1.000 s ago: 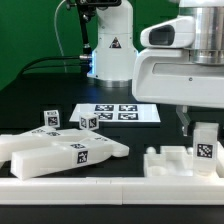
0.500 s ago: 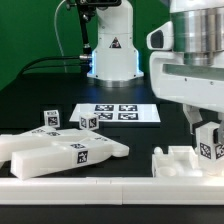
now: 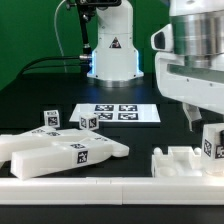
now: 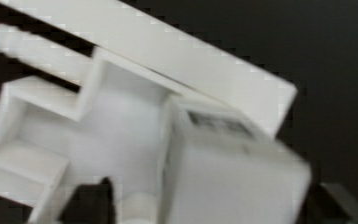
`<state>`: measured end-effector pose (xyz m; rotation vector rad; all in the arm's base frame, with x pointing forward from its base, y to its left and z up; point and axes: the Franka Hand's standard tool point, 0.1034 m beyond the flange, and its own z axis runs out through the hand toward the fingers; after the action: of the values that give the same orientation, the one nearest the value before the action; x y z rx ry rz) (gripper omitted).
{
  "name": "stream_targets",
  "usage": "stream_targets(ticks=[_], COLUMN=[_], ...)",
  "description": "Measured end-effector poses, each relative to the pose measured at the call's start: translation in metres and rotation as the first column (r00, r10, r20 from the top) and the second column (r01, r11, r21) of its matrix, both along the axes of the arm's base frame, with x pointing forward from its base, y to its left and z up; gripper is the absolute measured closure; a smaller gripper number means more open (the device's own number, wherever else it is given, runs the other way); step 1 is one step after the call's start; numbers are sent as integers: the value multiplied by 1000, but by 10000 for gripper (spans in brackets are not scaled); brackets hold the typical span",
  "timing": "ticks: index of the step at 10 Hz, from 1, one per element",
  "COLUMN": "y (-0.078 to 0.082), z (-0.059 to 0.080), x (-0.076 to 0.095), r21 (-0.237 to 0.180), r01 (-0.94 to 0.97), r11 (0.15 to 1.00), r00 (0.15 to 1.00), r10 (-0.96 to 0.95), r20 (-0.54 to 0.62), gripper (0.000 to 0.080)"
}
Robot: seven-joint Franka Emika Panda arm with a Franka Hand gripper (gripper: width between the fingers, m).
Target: Assemble chair
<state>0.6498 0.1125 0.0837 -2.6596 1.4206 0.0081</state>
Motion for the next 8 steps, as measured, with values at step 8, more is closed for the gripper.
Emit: stream_targets(ticks=[8], y=[-2], z=[-1], x=[12], r21=[-151], r01=[-683], r11=[715], r00=[715], r10=[696], r20=[66], gripper=[233])
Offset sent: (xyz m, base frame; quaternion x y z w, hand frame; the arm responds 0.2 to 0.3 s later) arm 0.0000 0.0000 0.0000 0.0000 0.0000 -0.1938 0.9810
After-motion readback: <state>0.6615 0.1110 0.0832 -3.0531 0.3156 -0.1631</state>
